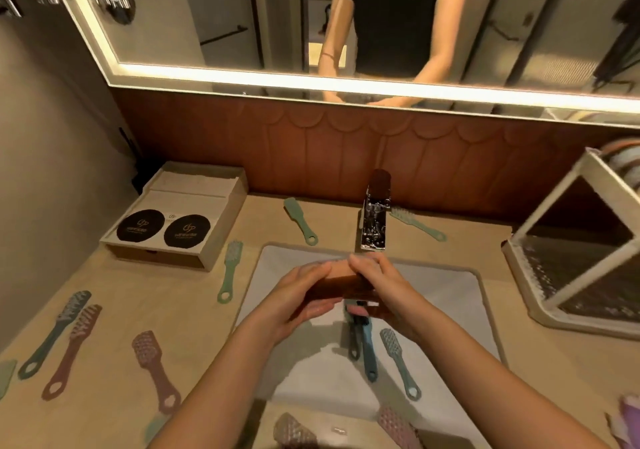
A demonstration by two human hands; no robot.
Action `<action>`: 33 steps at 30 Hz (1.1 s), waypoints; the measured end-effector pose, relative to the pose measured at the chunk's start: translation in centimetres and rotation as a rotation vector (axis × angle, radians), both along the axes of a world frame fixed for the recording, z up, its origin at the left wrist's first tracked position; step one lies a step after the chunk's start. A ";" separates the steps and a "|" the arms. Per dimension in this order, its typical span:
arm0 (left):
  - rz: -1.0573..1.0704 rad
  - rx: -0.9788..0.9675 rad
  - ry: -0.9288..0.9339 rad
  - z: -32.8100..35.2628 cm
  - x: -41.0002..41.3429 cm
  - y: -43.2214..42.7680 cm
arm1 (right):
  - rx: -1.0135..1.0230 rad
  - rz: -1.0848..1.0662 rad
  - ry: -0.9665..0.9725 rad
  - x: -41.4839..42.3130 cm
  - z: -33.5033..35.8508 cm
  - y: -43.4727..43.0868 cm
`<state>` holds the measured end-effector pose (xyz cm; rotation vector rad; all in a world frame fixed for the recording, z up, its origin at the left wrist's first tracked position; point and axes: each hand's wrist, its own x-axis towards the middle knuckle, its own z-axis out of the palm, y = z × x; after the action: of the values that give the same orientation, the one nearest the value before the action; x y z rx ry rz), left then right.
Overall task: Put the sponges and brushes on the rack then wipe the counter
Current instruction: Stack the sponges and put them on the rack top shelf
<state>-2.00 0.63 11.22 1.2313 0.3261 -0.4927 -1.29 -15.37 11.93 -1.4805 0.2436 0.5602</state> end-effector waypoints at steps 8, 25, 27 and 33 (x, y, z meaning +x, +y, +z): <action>-0.139 0.083 -0.079 1.2 -0.2 -4.4 | 0.035 -0.128 -0.056 -2.0 1.1 -4.5; -0.450 0.724 -0.862 8.2 2.4 -14.0 | -0.088 -0.357 -0.188 -1.4 7.8 -15.1; -0.403 0.824 -1.006 9.2 2.8 -14.9 | -0.088 -0.332 -0.189 -1.0 9.0 -16.4; -0.249 0.909 -1.188 12.9 4.3 -17.0 | -0.250 -0.230 -0.250 -0.5 12.6 -19.7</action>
<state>2.31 -16.37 24.07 2.2238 -0.7105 0.2954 -1.82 -35.10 24.52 -1.7198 0.2902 0.1600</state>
